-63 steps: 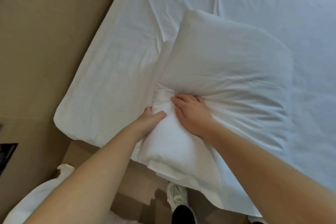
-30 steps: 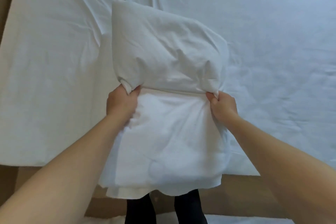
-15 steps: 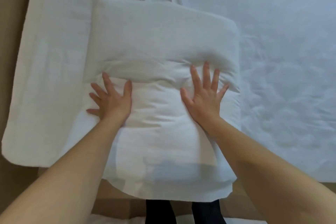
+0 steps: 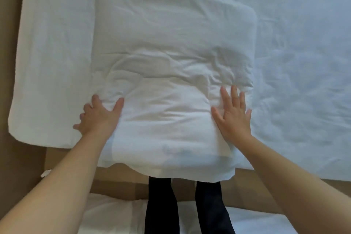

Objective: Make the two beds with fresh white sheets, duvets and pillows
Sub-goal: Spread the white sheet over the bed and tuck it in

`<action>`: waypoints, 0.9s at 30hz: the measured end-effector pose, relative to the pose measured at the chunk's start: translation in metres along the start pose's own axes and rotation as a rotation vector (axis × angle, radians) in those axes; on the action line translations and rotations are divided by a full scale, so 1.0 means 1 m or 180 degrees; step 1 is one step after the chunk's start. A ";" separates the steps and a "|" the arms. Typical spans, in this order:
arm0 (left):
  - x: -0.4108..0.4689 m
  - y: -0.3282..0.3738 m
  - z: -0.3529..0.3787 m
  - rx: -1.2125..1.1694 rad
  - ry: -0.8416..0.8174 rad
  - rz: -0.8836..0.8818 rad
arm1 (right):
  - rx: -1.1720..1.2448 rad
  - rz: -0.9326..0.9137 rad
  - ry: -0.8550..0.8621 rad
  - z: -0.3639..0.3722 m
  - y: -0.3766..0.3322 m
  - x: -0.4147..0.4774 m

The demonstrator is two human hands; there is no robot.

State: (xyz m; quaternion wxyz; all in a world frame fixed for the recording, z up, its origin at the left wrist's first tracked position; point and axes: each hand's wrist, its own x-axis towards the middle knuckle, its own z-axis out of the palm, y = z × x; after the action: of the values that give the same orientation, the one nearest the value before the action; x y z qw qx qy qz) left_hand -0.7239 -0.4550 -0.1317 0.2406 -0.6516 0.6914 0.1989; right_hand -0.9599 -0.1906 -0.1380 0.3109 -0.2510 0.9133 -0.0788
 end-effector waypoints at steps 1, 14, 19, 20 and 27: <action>-0.005 -0.010 -0.008 -0.0204 -0.0177 -0.0120 | 0.0306 0.0137 -0.0037 -0.001 0.007 -0.019; -0.071 -0.077 -0.002 -0.3364 -0.1358 -0.1440 | 0.5913 0.3589 -0.0968 0.025 0.040 -0.142; -0.077 -0.082 0.009 -0.4392 -0.0960 -0.1550 | 0.6534 0.3767 -0.0348 0.041 0.021 -0.151; -0.081 -0.081 0.007 -0.4496 -0.0921 -0.1566 | 0.6366 0.3717 -0.0506 0.043 0.017 -0.155; -0.100 -0.073 -0.005 -0.4360 -0.0765 -0.1515 | 0.5786 0.3938 -0.0017 0.061 0.003 -0.142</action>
State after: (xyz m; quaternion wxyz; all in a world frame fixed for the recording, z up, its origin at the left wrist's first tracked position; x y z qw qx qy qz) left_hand -0.6482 -0.3828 -0.0662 -0.1096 -0.7621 0.2208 0.5988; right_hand -0.8275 -0.1149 -0.1124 0.3675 0.5727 0.4819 -0.5520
